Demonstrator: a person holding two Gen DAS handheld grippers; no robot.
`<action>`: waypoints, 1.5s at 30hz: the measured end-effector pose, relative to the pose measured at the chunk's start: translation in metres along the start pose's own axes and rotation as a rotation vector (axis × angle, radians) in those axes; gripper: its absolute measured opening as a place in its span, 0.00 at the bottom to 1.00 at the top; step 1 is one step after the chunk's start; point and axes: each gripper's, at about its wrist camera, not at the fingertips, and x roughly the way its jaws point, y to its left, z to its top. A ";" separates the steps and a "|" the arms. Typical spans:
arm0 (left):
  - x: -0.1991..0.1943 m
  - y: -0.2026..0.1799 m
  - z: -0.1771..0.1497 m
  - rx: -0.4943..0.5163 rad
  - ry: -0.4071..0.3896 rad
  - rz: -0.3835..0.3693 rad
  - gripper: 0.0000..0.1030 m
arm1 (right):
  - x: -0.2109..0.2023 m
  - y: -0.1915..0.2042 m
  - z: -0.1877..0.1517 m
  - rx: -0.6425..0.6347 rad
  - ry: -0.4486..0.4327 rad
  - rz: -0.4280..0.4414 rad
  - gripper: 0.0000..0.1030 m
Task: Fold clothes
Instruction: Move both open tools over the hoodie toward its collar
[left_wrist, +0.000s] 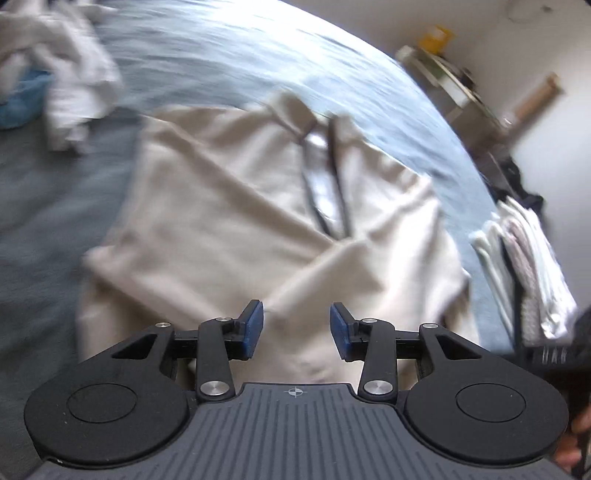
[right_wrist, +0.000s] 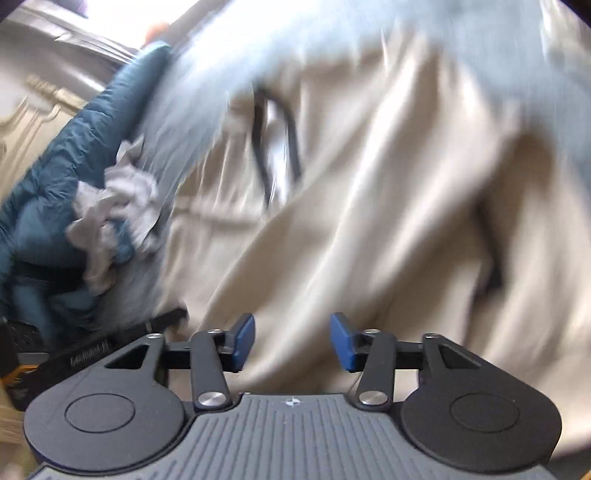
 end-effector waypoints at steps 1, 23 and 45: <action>0.012 -0.007 -0.002 0.023 0.017 0.007 0.38 | 0.004 0.004 0.006 -0.081 -0.029 -0.051 0.39; 0.080 -0.033 -0.005 0.051 0.041 0.245 0.38 | 0.047 -0.134 0.062 -0.408 -0.145 -0.350 0.07; 0.087 -0.031 -0.001 -0.031 0.042 0.289 0.40 | 0.071 -0.143 0.193 -0.273 -0.177 -0.265 0.09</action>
